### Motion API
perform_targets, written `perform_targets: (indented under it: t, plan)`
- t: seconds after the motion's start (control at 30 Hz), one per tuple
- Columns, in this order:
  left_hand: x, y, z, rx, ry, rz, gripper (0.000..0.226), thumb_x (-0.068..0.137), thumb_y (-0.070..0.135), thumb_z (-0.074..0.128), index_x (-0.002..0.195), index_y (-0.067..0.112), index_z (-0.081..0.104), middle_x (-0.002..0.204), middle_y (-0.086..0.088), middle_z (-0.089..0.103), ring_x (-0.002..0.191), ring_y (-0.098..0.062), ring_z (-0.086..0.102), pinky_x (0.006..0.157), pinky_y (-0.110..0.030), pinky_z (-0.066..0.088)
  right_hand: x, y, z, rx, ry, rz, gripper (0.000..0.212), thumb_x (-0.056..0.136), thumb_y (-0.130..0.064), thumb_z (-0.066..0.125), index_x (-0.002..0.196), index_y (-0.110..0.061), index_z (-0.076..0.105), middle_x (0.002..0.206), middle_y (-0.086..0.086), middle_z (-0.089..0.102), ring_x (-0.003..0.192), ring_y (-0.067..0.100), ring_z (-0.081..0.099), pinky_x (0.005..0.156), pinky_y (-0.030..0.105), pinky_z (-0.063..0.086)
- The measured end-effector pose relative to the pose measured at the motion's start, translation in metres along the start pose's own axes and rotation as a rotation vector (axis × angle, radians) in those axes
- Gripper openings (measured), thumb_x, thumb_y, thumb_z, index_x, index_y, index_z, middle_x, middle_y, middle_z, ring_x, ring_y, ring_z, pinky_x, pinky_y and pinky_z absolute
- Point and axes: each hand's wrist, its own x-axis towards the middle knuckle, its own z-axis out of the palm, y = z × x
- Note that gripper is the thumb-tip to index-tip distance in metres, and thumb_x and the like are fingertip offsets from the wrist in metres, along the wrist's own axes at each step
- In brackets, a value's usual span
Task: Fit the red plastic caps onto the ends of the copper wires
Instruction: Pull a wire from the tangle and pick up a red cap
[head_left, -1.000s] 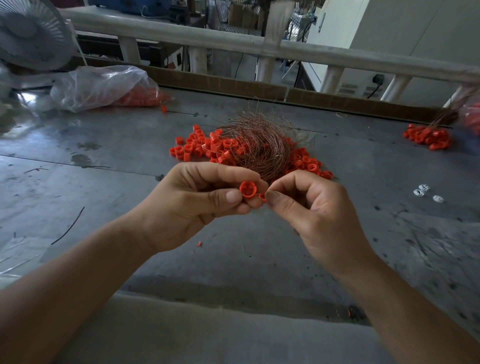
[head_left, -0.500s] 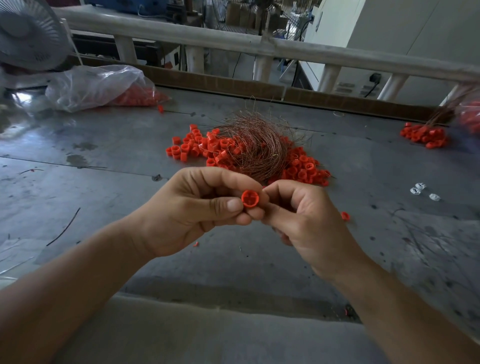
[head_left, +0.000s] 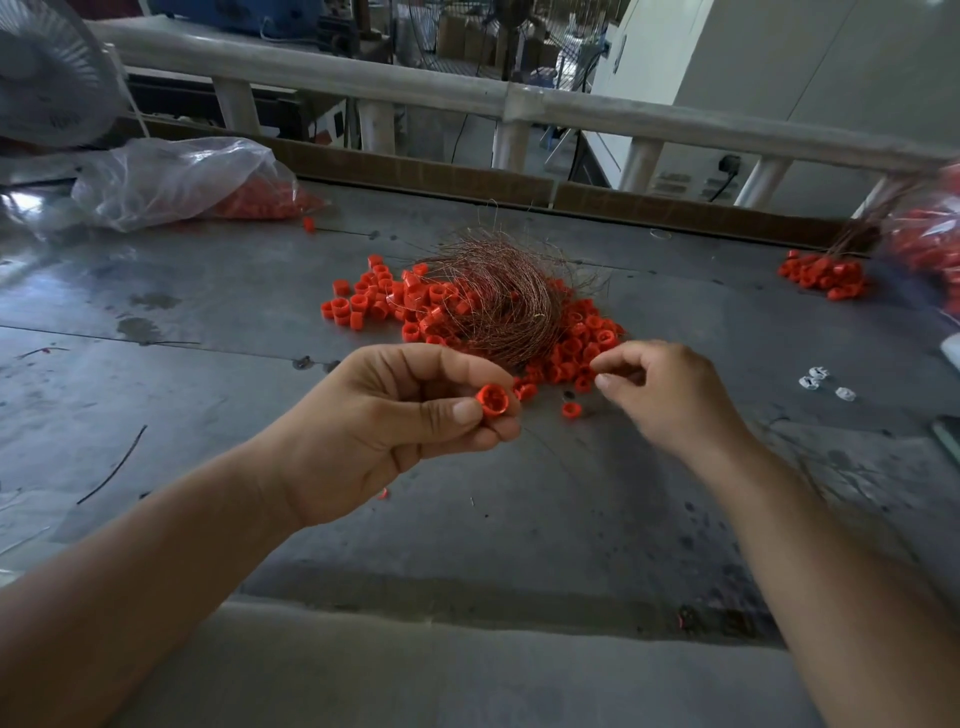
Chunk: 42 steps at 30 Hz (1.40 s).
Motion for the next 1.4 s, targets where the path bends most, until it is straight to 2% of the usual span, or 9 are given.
perform_targets:
  t: [0.2, 0.37, 0.5, 0.6, 0.8, 1.03, 1.17, 1.23, 1.4]
  plan:
    - [-0.001, 0.001, 0.001, 0.000, 0.017, -0.014, 0.022, 0.059, 0.008, 0.066, 0.079, 0.012, 0.075, 0.077, -0.007, 0.072, 0.074, -0.016, 0.070, 0.063, -0.017, 0.054, 0.004, 0.000, 0.014, -0.099, -0.002, -0.046, 0.014, 0.079, -0.017, 0.067, 0.093, -0.017, 0.067, 0.087, -0.004, 0.055, 0.082, 0.015, 0.054, 0.066, 0.021, 0.031]
    - [0.000, 0.001, 0.002, 0.012, 0.028, -0.024, 0.022, 0.058, 0.008, 0.066, 0.078, 0.012, 0.075, 0.078, -0.007, 0.072, 0.074, -0.016, 0.071, 0.062, -0.017, 0.054, 0.003, -0.001, 0.016, -0.159, 0.022, -0.123, 0.012, 0.089, -0.017, 0.055, 0.091, -0.010, 0.064, 0.092, 0.003, 0.061, 0.087, 0.020, 0.055, 0.067, 0.026, 0.033]
    - [-0.001, 0.002, 0.001, 0.016, 0.039, -0.025, 0.022, 0.059, 0.008, 0.066, 0.079, 0.012, 0.075, 0.078, -0.008, 0.072, 0.074, -0.016, 0.071, 0.063, -0.018, 0.054, -0.002, -0.012, 0.001, 0.372, 0.075, 0.023, 0.024, 0.093, -0.005, 0.046, 0.074, -0.015, 0.057, 0.073, 0.003, 0.063, 0.059, 0.007, 0.060, 0.059, 0.016, 0.044]
    - [0.000, 0.002, 0.002, 0.023, 0.054, -0.035, 0.022, 0.062, 0.005, 0.064, 0.080, 0.010, 0.075, 0.077, -0.008, 0.072, 0.074, -0.016, 0.070, 0.063, -0.018, 0.055, -0.013, -0.024, -0.012, 0.843, -0.044, 0.098, 0.029, 0.092, 0.003, 0.043, 0.078, -0.017, 0.058, 0.061, -0.003, 0.062, 0.053, 0.001, 0.059, 0.050, 0.012, 0.045]
    - [0.000, 0.002, 0.004, 0.039, 0.085, -0.052, 0.025, 0.057, 0.007, 0.066, 0.080, 0.009, 0.075, 0.078, -0.009, 0.073, 0.073, -0.017, 0.071, 0.061, -0.018, 0.054, -0.032, -0.052, -0.015, 1.143, -0.333, 0.101, 0.019, 0.086, 0.001, 0.047, 0.083, -0.012, 0.061, 0.063, -0.001, 0.065, 0.057, 0.006, 0.061, 0.050, 0.015, 0.047]
    - [0.001, 0.000, 0.005, 0.102, 0.120, -0.049, 0.029, 0.064, -0.001, 0.057, 0.083, 0.010, 0.075, 0.077, -0.008, 0.072, 0.072, -0.016, 0.070, 0.062, -0.018, 0.054, -0.041, -0.060, -0.013, 1.200, -0.446, 0.032, 0.017, 0.071, -0.017, 0.057, 0.086, -0.012, 0.063, 0.067, -0.002, 0.065, 0.063, 0.007, 0.062, 0.054, 0.017, 0.048]
    - [0.001, -0.001, 0.006, 0.120, 0.173, -0.039, 0.022, 0.061, 0.000, 0.061, 0.075, 0.010, 0.074, 0.075, -0.011, 0.071, 0.069, -0.018, 0.070, 0.060, -0.020, 0.054, -0.044, -0.062, -0.006, 1.032, -0.296, -0.093, 0.015, 0.079, -0.006, 0.058, 0.088, -0.018, 0.060, 0.070, -0.003, 0.067, 0.067, 0.006, 0.064, 0.060, 0.016, 0.049]
    - [0.001, 0.000, 0.006, 0.143, 0.197, -0.024, 0.020, 0.060, 0.001, 0.061, 0.072, 0.010, 0.074, 0.073, -0.010, 0.071, 0.069, -0.018, 0.070, 0.060, -0.019, 0.054, -0.046, -0.065, -0.003, 0.941, -0.198, -0.177, 0.016, 0.075, -0.013, 0.062, 0.086, -0.024, 0.061, 0.075, -0.005, 0.067, 0.071, 0.005, 0.064, 0.065, 0.016, 0.050]
    - [0.001, 0.000, 0.009, 0.167, 0.224, 0.002, 0.020, 0.056, 0.007, 0.063, 0.071, 0.014, 0.075, 0.069, -0.007, 0.071, 0.065, -0.015, 0.069, 0.061, -0.018, 0.054, -0.053, -0.071, 0.003, 0.695, -0.039, -0.317, 0.033, 0.073, -0.006, 0.071, 0.087, -0.034, 0.062, 0.085, -0.009, 0.066, 0.080, 0.002, 0.064, 0.073, 0.014, 0.050]
